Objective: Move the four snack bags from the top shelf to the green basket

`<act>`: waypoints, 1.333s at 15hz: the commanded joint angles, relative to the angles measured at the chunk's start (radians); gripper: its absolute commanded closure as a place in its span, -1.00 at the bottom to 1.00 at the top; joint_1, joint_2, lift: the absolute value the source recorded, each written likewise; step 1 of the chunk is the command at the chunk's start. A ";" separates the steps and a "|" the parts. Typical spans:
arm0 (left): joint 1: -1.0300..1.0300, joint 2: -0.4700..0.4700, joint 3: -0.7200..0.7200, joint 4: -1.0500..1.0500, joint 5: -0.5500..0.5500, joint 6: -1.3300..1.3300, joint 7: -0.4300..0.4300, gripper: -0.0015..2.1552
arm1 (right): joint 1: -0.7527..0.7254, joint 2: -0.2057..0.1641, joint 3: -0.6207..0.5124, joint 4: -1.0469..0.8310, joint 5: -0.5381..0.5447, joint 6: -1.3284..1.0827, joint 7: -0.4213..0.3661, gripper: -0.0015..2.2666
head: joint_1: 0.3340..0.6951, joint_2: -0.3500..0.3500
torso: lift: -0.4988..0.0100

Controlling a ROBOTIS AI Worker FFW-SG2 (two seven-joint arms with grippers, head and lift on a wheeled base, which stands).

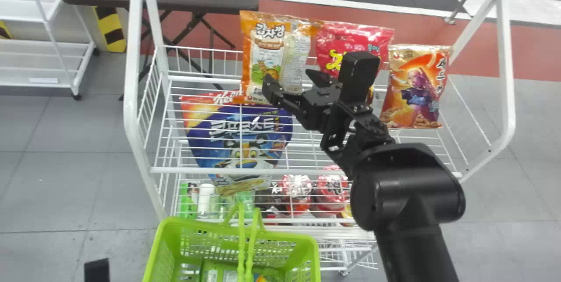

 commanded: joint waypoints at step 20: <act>-0.012 0.012 -0.011 0.016 0.016 -0.006 -0.002 0.61 | 0.051 -0.028 -0.035 -0.234 -0.190 0.414 0.109 0.94 | 1.00 -0.27 | 0.96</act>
